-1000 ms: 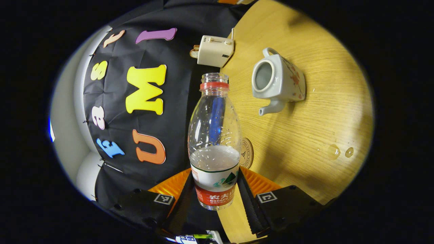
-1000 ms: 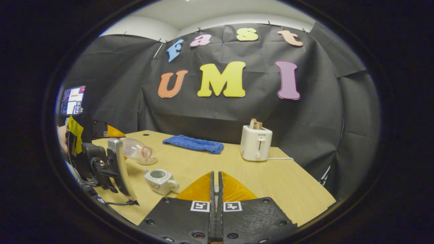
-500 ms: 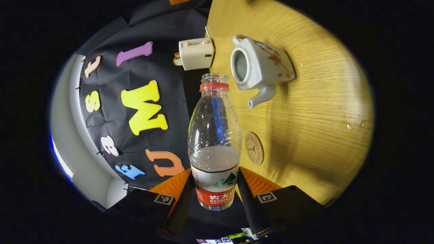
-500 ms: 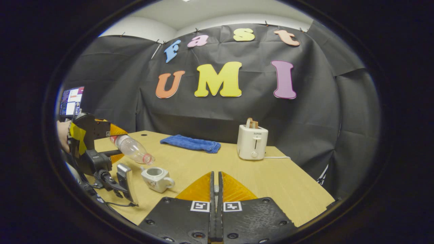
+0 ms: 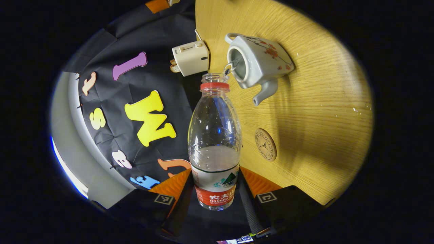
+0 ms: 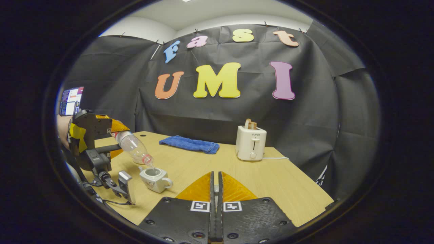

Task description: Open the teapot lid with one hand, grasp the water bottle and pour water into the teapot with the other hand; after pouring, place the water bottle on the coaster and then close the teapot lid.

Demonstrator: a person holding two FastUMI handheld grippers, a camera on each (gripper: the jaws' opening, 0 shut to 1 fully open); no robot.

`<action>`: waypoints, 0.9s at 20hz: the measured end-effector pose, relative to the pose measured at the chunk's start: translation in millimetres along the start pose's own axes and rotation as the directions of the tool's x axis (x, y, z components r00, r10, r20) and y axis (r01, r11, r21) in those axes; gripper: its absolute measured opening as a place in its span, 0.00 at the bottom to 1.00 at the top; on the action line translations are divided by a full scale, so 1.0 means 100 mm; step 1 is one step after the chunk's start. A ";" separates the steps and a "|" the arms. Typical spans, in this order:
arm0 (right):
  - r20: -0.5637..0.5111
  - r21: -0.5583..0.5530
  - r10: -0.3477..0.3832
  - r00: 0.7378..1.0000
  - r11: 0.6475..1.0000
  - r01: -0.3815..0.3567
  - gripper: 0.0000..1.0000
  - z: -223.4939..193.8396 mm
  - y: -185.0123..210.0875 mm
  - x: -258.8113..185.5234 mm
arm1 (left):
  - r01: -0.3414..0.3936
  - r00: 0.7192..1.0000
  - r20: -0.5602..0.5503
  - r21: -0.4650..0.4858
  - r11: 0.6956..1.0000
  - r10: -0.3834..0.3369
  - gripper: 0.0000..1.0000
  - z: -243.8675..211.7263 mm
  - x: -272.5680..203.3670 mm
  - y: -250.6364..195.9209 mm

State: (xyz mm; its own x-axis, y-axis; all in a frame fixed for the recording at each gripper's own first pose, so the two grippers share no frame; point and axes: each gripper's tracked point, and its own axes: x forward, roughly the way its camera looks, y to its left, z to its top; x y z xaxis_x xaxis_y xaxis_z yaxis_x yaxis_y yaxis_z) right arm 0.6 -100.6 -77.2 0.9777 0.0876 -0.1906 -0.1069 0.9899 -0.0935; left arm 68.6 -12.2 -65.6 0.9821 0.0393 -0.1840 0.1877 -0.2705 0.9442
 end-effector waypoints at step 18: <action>0.010 0.000 0.002 1.000 1.000 -0.002 0.00 0.01 -0.01 -0.05 | -0.077 0.997 0.011 0.161 0.984 0.076 0.74 0.01 0.02 0.19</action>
State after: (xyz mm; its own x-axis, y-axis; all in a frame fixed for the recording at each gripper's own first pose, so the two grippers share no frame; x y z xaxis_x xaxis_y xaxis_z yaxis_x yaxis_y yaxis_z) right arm -4.3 -101.6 -74.8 0.9793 0.0904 -0.1813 -0.1086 0.9897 -0.0932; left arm 74.0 -17.9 -48.5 0.9934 0.0081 -0.1142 0.1068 -0.4239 0.8994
